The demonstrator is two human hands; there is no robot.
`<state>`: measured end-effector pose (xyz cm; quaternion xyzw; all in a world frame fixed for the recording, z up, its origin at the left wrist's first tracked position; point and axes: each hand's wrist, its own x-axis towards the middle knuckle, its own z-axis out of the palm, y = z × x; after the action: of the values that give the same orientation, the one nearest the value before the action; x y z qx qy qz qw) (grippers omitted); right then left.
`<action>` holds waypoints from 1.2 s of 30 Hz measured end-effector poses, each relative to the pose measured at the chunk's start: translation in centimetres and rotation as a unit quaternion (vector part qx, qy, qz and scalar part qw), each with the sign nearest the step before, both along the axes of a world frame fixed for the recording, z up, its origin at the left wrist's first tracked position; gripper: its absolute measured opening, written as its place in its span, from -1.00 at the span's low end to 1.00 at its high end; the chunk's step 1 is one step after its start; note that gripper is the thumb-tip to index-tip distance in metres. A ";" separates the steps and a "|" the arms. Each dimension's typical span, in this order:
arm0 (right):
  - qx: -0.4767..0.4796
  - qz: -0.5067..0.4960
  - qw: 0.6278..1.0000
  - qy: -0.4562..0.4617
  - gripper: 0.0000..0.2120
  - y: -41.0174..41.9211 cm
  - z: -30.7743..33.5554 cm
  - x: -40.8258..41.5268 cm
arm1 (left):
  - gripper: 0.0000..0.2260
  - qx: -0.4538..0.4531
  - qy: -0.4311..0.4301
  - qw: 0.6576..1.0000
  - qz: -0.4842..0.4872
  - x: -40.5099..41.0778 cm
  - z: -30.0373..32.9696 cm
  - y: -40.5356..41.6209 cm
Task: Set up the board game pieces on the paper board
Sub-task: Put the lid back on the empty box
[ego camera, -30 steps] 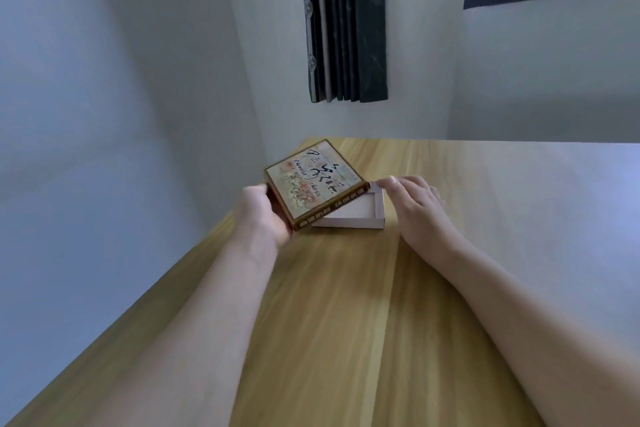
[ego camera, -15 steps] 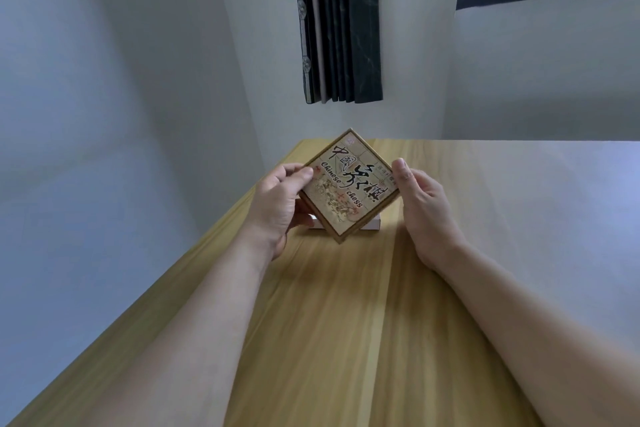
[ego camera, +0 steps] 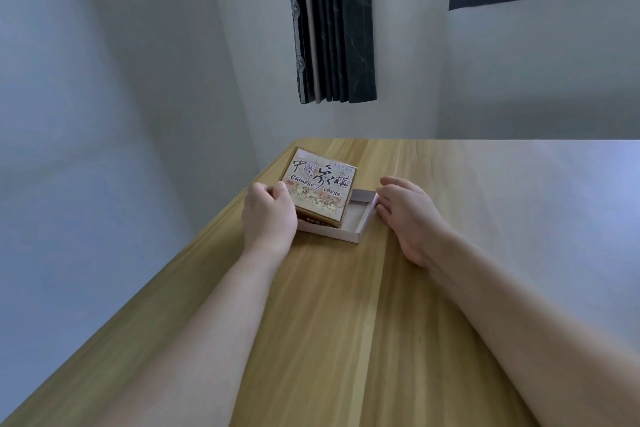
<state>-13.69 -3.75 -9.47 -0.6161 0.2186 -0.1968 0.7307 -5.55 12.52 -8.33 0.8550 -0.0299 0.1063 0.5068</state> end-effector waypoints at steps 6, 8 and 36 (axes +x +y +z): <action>0.078 0.000 0.997 -0.028 -0.57 0.5 0.6 -0.4 | -0.58 0.262 0.034 0.964 -0.018 0.1 -1.0 -0.4; 0.079 -0.002 0.996 -0.029 -0.56 0.6 0.6 -0.5 | -0.59 0.251 0.028 0.968 -0.017 0.0 -1.0 -0.4; -0.438 0.171 0.877 0.097 -0.43 -1.8 1.0 -3.5 | -0.46 0.233 -0.059 0.925 -0.294 -0.9 -0.8 2.1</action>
<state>-17.17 -5.52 -8.49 -0.9168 0.0709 -0.0836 0.3841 -6.42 14.62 -9.12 0.8939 -0.3338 -0.0077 0.2990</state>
